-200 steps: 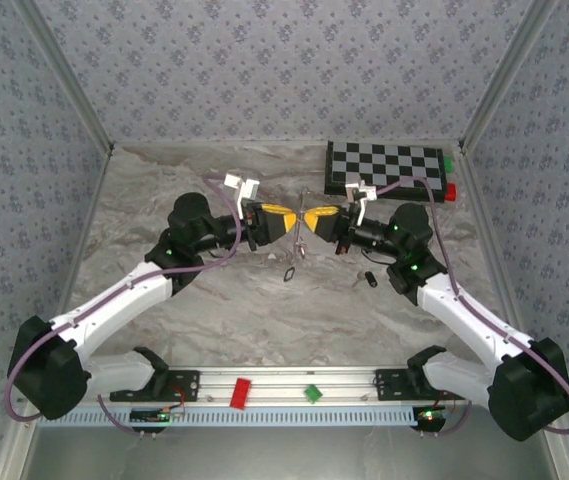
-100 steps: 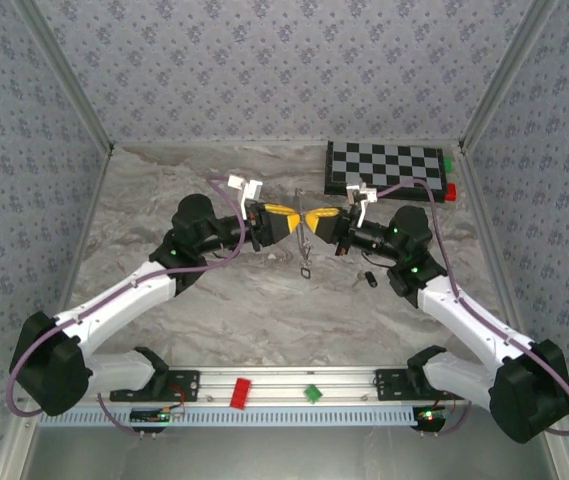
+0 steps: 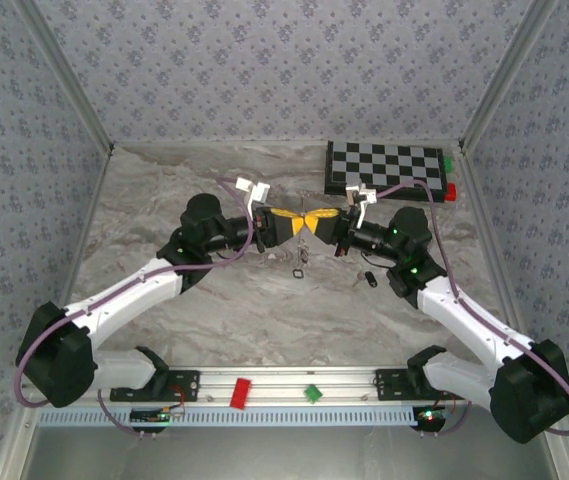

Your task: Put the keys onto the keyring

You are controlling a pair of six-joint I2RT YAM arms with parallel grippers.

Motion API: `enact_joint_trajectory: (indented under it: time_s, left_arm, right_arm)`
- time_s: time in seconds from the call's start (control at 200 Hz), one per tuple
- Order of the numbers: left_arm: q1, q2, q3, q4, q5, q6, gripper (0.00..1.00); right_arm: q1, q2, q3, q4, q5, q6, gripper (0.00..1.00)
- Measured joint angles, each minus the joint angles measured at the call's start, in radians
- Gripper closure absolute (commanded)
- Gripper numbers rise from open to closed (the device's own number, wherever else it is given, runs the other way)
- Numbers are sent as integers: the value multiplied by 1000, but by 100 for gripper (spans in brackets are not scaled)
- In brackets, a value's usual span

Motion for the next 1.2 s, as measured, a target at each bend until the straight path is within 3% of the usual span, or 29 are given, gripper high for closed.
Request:
enact_joint_trajectory:
  time_s: [0.065,0.31,0.415,0.635,0.755,0.935,1.204]
  left_arm:
    - [0,0,0,11,1,-5,82]
    - [0,0,0,29,2,-10,86]
    - [1,0,0,31,3,-12,100]
    - [1,0,0,35,8,-13,100]
    - [0,0,0,32,12,-5,100]
    - [0,-7,0,-14,13,28,100]
    - [0,-29,0,-60,13,68,100]
  right_arm:
    - [2,0,0,0,0,0,100]
    - [2,0,0,1,0,0,100]
    - [2,0,-1,5,2,0,100]
    - [2,0,-2,7,8,0,100]
    - [2,-5,-2,2,11,-3,65]
    - [-2,-76,-10,-44,43,-28,56]
    - [-28,-171,-21,-117,97,-66,56]
